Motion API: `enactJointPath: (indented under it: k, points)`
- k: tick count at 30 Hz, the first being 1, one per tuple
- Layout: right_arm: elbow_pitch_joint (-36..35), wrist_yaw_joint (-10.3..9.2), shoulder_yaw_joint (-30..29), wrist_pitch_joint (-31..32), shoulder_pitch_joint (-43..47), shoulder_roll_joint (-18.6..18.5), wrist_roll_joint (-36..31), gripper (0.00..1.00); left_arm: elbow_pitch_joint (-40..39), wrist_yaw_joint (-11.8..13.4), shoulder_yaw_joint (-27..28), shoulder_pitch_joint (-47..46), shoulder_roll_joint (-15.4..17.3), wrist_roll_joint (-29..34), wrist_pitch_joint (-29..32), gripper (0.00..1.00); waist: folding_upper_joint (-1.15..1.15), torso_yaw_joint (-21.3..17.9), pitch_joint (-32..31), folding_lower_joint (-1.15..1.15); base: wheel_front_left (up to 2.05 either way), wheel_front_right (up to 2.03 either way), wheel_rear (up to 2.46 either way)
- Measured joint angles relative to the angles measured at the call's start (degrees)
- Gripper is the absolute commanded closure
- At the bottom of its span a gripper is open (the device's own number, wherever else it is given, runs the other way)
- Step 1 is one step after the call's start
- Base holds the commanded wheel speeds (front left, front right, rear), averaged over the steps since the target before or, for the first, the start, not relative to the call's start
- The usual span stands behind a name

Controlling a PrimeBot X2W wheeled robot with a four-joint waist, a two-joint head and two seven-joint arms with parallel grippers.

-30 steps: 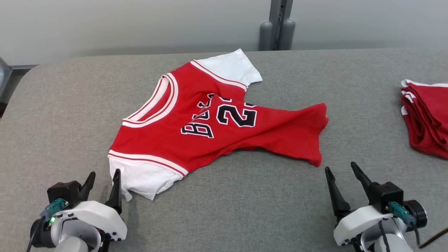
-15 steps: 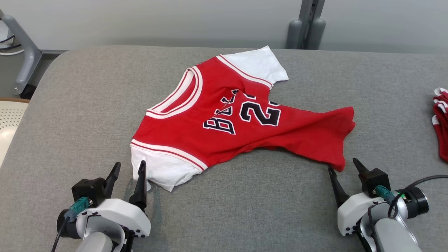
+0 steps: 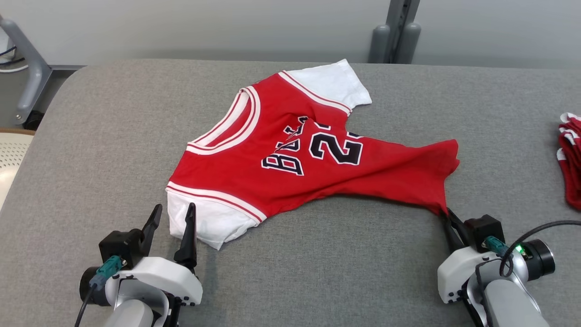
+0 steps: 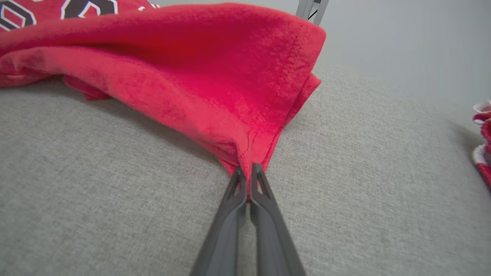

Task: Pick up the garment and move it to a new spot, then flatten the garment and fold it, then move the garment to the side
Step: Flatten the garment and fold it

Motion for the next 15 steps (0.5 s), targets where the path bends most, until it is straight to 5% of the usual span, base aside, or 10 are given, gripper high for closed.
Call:
enactJointPath:
  k: [15]
  points:
    - [-6.8,0.0,1.1,-0.1,7.5,-6.4,-1.4,1.0,-1.1,0.5,-0.3,1.2,0.2,-0.3,-0.2,0.0,0.0,-5.1,-1.4,0.0,0.0,0.0,0.0]
